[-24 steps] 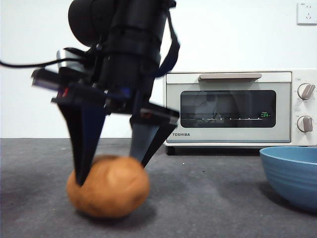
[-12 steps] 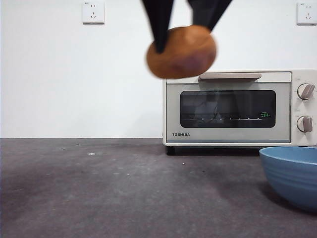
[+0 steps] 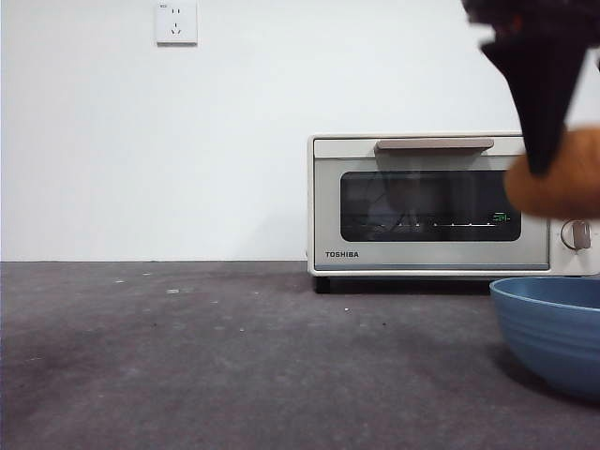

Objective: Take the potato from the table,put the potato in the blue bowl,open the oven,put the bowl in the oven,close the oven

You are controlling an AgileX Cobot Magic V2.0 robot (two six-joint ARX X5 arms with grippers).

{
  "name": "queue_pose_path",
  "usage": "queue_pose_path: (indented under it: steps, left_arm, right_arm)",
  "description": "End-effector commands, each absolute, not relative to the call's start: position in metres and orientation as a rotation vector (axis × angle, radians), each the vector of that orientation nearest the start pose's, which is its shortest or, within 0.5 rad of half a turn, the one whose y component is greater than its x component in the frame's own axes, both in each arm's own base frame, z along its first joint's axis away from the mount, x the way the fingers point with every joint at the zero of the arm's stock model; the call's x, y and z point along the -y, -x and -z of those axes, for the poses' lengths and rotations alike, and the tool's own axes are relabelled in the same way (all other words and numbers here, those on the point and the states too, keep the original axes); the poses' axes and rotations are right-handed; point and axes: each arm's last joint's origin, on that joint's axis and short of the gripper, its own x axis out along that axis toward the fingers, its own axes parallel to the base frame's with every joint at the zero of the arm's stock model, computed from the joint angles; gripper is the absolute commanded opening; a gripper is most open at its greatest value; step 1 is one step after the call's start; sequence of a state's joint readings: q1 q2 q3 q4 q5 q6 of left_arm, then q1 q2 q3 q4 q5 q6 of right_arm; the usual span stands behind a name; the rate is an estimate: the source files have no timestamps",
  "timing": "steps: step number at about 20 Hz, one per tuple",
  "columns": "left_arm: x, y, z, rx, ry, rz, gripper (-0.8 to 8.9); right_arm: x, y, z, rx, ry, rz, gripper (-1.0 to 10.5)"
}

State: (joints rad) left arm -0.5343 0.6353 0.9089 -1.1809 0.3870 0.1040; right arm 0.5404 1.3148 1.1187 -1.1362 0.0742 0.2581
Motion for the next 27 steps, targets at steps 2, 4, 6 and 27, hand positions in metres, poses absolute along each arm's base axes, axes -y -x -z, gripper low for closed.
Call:
queue_pose_path:
  steps: [2,4,6,27]
  left_arm:
    - [0.059,-0.077,-0.309,-0.895,-0.158,0.911,-0.05]
    - [0.063,-0.083,-0.307,-0.916,-0.159,0.909,-0.05]
    - [0.067,-0.091,-0.304,-0.946,-0.161,0.907,-0.05]
    - [0.096,-0.14,-0.31,-0.725,-0.092,0.905,-0.05]
  right_arm:
    - [-0.111,-0.195,-0.239,-1.347,0.134,-0.214,0.3]
    - [-0.111,-0.194,-0.229,-1.352,0.121,-0.226,0.3]
    - [-0.11,-0.193,-0.222,-1.347,0.111,-0.211,0.3]
    - [-0.112,-0.197,-0.213,-1.334,0.062,-0.171,5.0]
